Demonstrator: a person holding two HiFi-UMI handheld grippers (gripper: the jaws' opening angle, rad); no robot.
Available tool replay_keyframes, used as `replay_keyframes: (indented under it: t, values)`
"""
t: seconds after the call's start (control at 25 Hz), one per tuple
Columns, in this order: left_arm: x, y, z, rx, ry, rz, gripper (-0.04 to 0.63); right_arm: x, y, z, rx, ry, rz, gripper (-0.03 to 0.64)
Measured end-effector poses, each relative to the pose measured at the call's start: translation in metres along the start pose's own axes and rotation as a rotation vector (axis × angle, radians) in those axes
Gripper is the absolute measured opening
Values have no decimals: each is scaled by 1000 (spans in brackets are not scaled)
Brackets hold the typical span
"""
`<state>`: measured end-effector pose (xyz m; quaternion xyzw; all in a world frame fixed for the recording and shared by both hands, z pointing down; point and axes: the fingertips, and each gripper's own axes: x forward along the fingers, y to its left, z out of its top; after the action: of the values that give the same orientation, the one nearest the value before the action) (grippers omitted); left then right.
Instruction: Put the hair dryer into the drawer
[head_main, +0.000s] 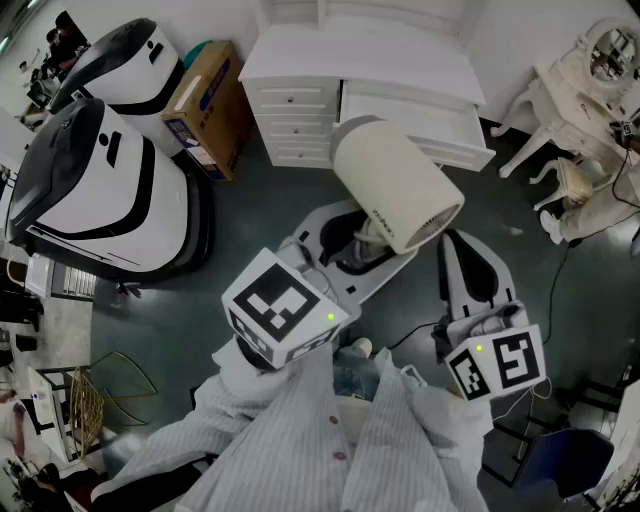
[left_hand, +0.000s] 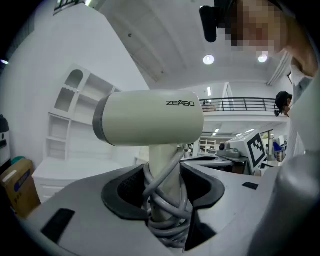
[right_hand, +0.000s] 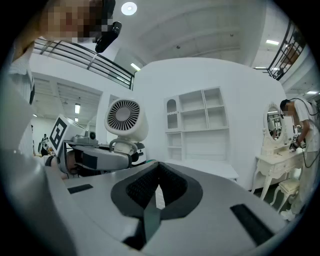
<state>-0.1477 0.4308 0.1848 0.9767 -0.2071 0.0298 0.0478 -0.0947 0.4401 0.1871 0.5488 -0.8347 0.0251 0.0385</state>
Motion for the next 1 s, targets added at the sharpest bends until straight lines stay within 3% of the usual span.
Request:
replay_keyframes:
  t: [0.4,1.0]
  values:
    - [2,-4,5,19,-7,20,216,-6,0,0,-6,-7,15,11]
    - [36,-31,-4,-1,-2,64,216,-42,-39,-19,13,18,52,11]
